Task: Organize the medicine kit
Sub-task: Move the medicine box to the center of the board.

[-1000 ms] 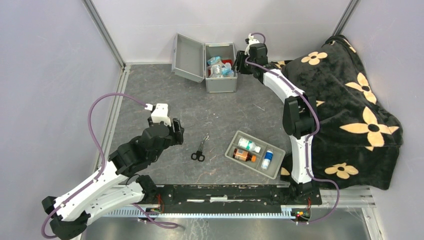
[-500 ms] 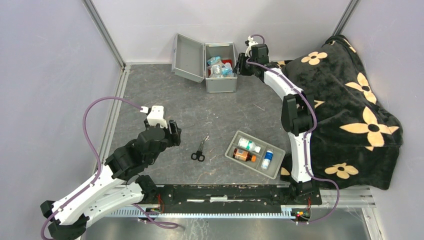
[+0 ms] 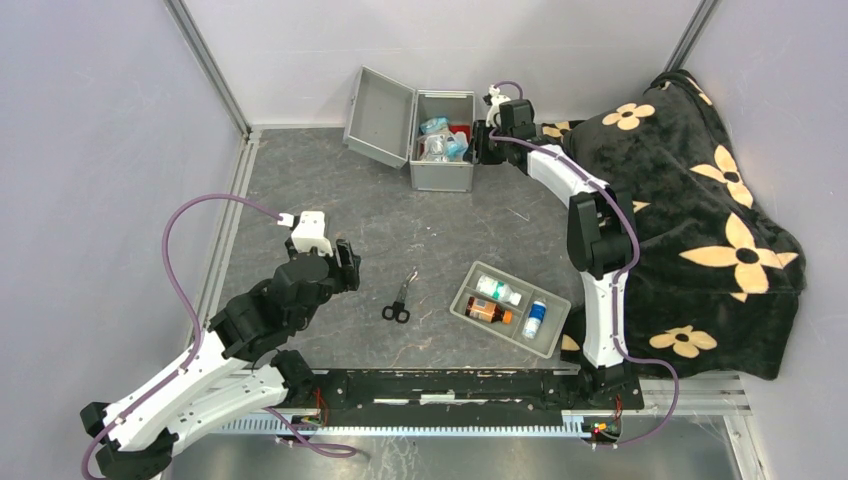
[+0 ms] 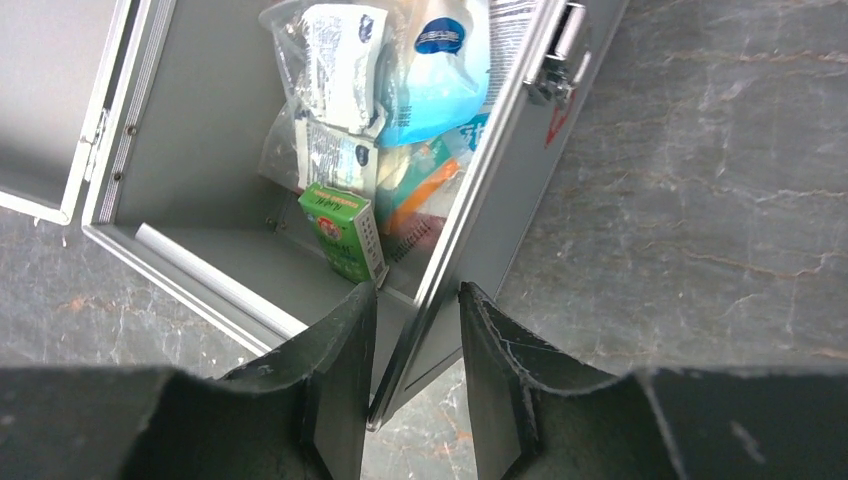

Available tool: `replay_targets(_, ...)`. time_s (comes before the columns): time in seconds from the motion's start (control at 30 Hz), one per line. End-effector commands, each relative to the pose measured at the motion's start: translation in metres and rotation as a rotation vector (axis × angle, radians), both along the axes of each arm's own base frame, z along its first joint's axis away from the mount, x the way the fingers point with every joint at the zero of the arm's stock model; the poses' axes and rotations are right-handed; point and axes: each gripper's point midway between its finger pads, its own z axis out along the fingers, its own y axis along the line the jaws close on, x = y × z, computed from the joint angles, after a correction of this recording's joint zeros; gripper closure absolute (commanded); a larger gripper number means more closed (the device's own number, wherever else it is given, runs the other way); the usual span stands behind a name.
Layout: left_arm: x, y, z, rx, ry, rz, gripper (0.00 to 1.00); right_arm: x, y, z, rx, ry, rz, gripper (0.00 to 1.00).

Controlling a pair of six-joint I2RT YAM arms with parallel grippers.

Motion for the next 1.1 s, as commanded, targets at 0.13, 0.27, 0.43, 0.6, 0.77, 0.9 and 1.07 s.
replay_targets(0.13, 0.004, 0.004, 0.002, 0.011, -0.018, 0.03, 0.29, -0.05, 0.026, 0.014, -0.018, 0.009, 0.098, 0.56)
replay_targets(0.27, 0.003, 0.004, 0.003, 0.004, -0.021, 0.028, 0.29, -0.074, 0.036, 0.014, -0.003, 0.016, 0.108, 0.56)
replay_targets(0.43, 0.003, -0.001, 0.0, 0.001, -0.013, 0.006, 0.28, -0.103, 0.049, 0.013, 0.002, 0.019, 0.132, 0.56)
replay_targets(0.6, 0.001, -0.013, -0.004, -0.022, 0.035, -0.024, 0.29, -0.136, 0.067, 0.008, 0.051, 0.034, 0.129, 0.54)
replay_targets(0.77, -0.005, -0.031, -0.024, -0.104, 0.137, -0.034, 0.3, -0.157, 0.097, 0.016, 0.147, 0.021, 0.123, 0.53)
replay_targets(0.9, -0.007, -0.038, -0.042, -0.112, 0.189, -0.033, 0.3, -0.164, 0.126, 0.023, 0.179, 0.021, 0.158, 0.5)
replay_targets(1.07, -0.009, -0.04, -0.066, -0.07, 0.247, -0.031, 0.3, -0.163, 0.133, 0.045, 0.231, -0.021, 0.141, 0.45)
